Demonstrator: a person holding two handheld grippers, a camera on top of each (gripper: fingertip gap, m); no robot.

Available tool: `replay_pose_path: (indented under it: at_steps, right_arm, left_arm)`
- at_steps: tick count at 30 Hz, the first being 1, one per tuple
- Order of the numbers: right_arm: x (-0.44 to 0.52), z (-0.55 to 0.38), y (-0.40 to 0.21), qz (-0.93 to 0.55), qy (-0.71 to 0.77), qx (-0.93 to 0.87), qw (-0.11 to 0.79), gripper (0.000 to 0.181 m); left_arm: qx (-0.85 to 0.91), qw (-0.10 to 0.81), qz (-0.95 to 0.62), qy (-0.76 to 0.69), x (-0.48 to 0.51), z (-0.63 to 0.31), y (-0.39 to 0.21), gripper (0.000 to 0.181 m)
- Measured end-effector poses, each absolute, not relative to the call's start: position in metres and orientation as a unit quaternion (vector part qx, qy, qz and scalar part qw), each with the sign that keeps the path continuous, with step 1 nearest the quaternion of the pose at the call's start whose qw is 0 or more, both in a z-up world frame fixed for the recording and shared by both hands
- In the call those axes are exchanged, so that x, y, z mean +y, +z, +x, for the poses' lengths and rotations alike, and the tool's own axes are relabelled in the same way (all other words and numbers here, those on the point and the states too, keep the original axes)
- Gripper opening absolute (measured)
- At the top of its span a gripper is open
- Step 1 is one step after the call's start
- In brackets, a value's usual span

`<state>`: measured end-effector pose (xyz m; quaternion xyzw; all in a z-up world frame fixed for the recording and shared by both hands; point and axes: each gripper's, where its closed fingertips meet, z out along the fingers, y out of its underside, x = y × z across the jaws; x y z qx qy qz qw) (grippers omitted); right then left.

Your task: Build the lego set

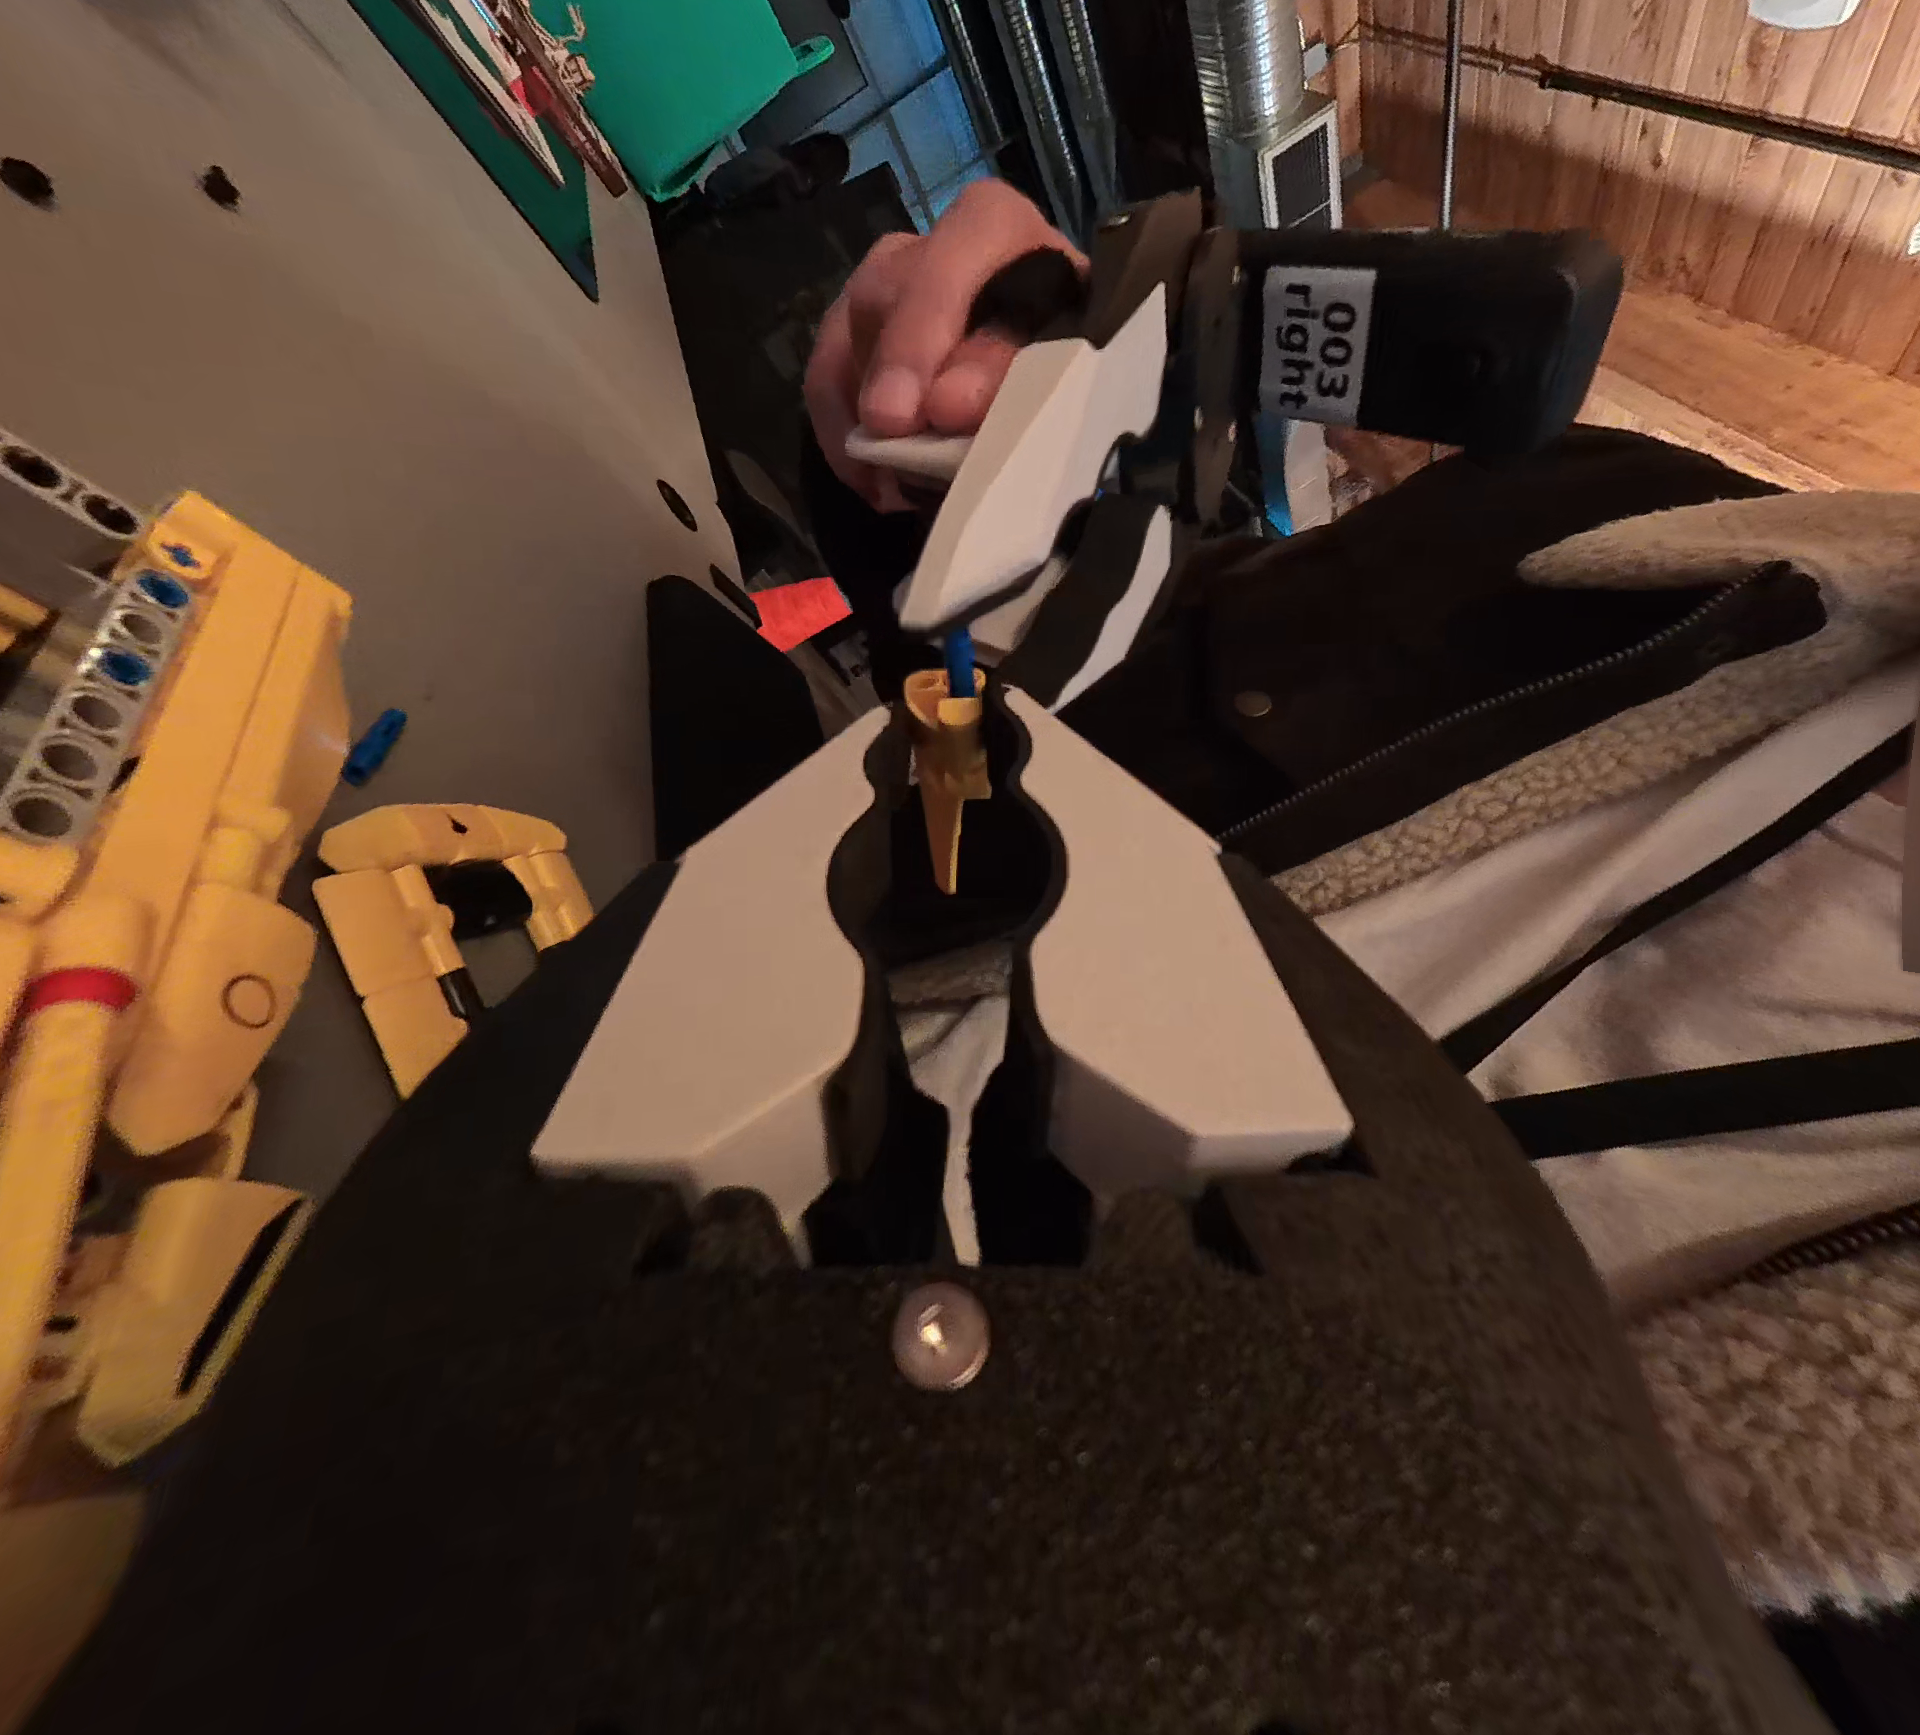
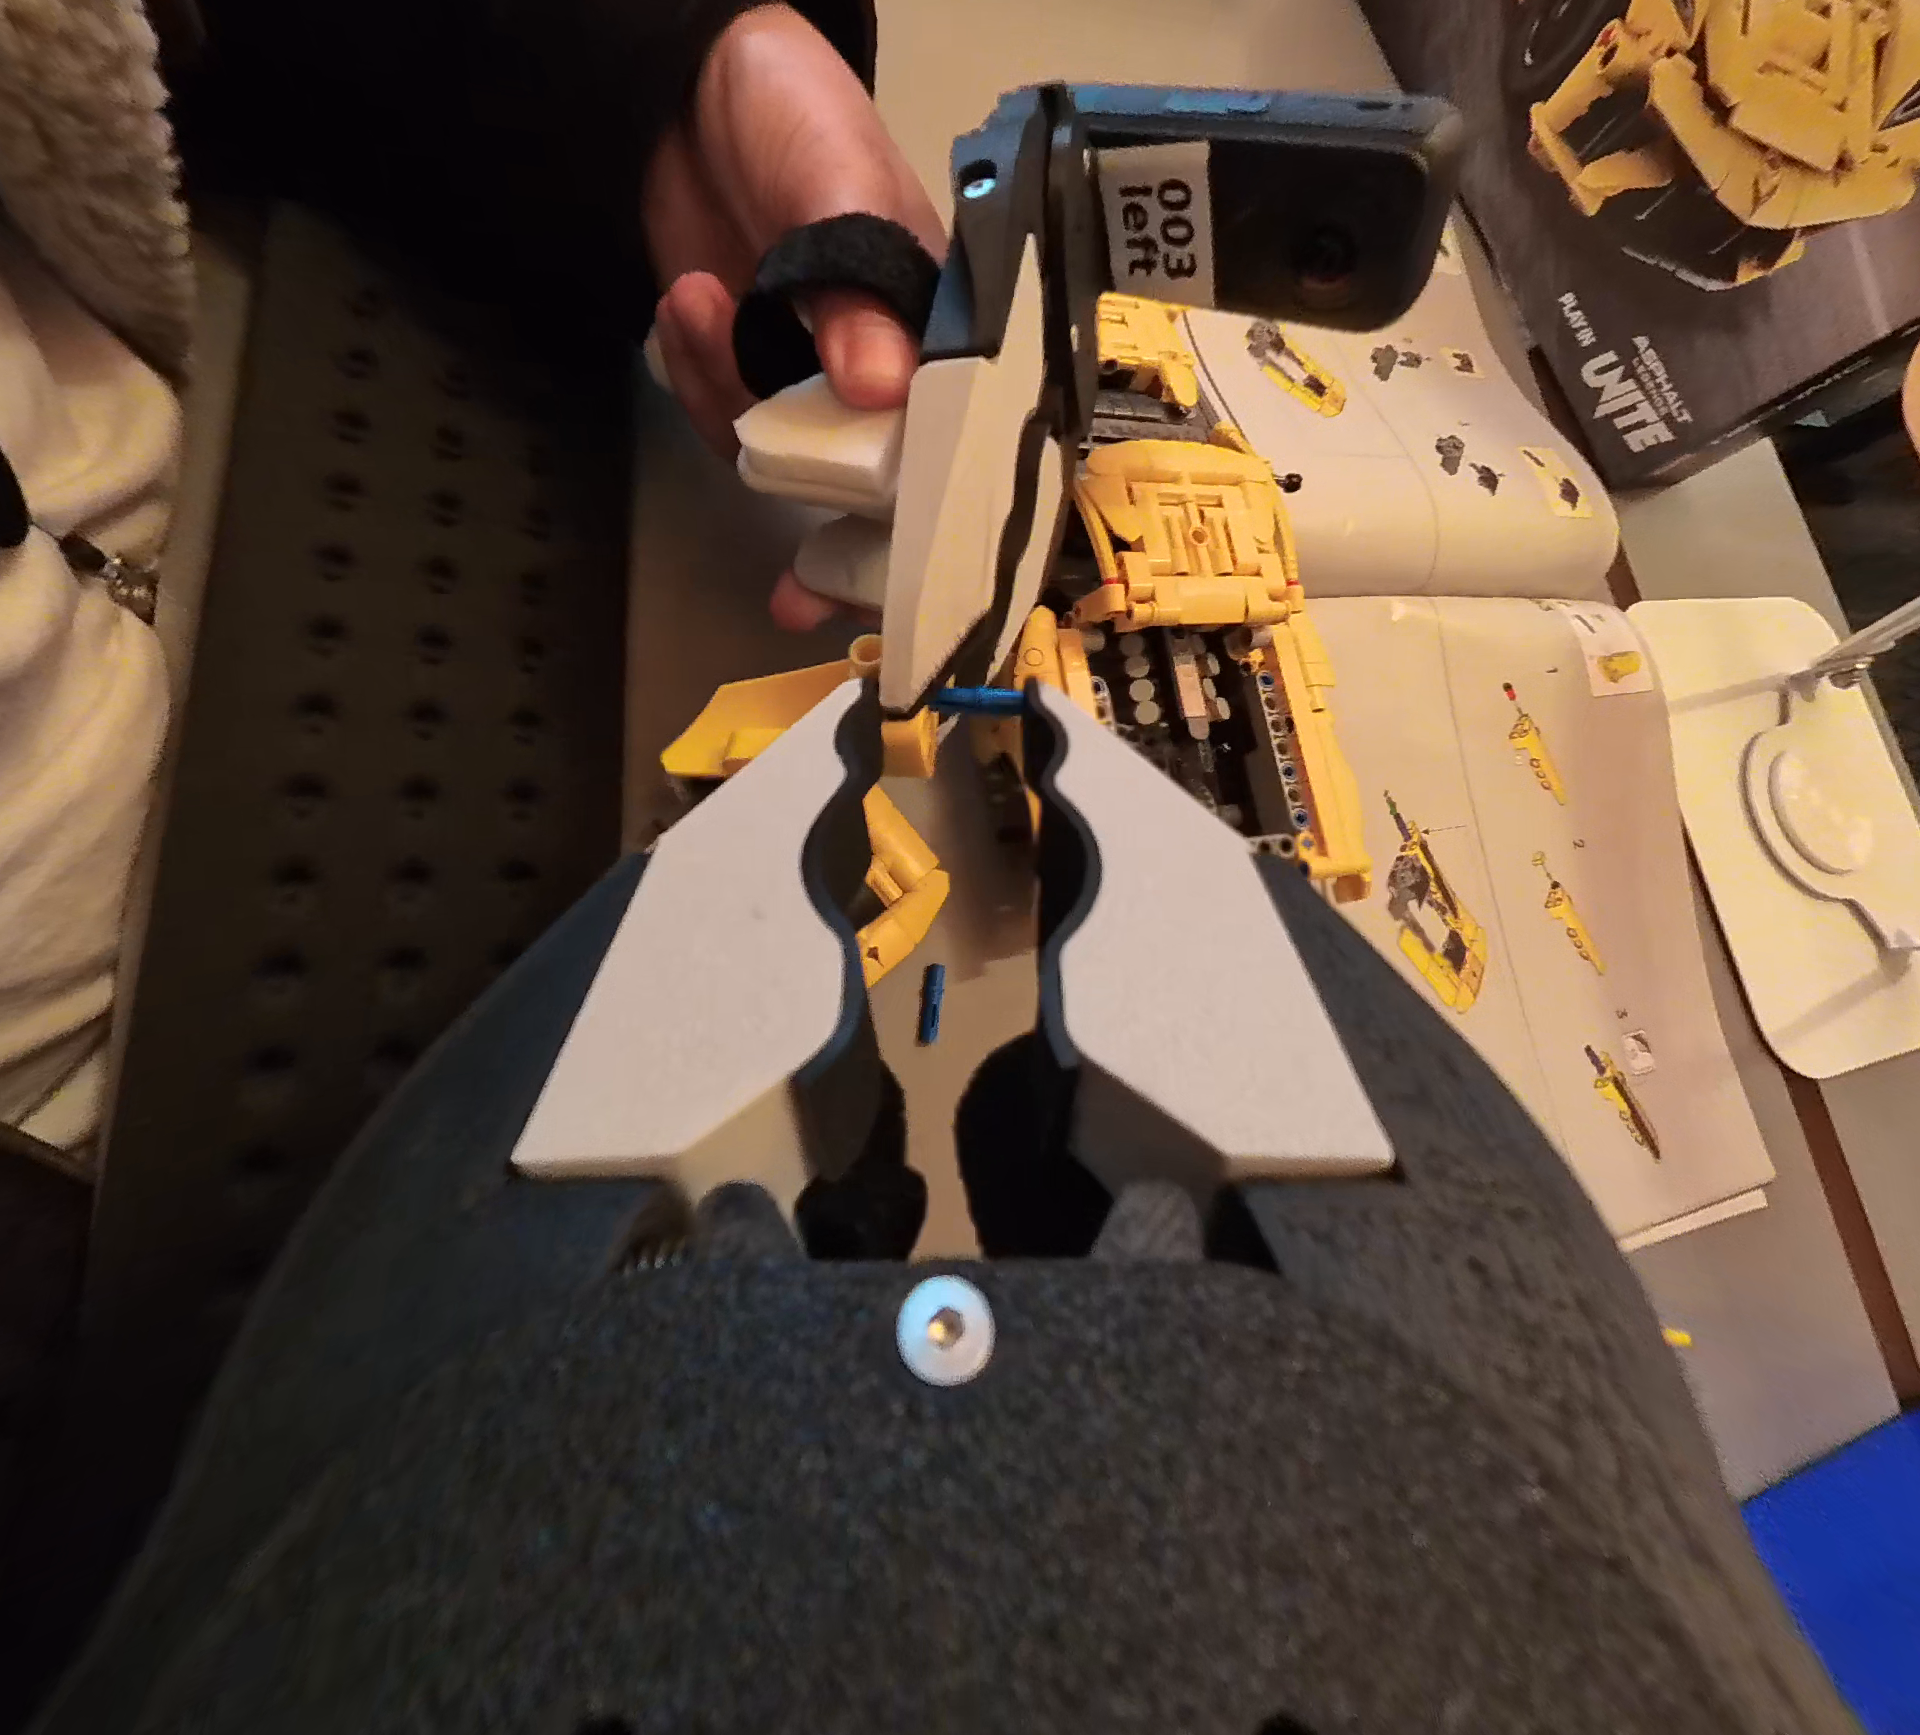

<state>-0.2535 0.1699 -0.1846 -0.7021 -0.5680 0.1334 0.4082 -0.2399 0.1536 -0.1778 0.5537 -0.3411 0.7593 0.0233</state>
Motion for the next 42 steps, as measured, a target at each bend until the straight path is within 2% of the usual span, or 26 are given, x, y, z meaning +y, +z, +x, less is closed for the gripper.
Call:
replay_pose_path:
  at_steps: [10,17,21,27,33,40,42]
  right_arm:
    - [0.166,-0.252,-0.190,-0.701,0.139,-0.565,0.413,0.024]
    - [0.185,-0.238,-0.168,-0.725,0.174,-0.471,0.472,0.024]
    - [0.186,-0.238,-0.171,-0.728,0.165,-0.470,0.471,0.024]
    - [0.184,-0.243,-0.169,-0.722,0.155,-0.477,0.476,0.024]
    - [0.187,-0.243,-0.169,-0.723,0.147,-0.470,0.485,0.025]
    - [0.195,-0.240,-0.177,-0.735,0.127,-0.444,0.496,0.024]
    - [0.199,-0.238,-0.176,-0.735,0.114,-0.435,0.508,0.029]
  left_arm:
    - [-0.347,0.022,0.561,0.751,0.152,-0.238,-0.182,0.013]
    - [-0.322,-0.009,0.531,0.784,0.168,-0.245,-0.165,0.018]
    - [-0.307,-0.002,0.524,0.794,0.169,-0.242,-0.162,0.020]
    - [-0.318,-0.014,0.531,0.785,0.168,-0.241,-0.165,0.012]
    - [-0.311,-0.001,0.536,0.785,0.170,-0.242,-0.166,0.011]
    - [-0.321,-0.027,0.561,0.763,0.177,-0.241,-0.174,0.008]
    - [-0.314,-0.031,0.564,0.763,0.180,-0.241,-0.174,0.008]
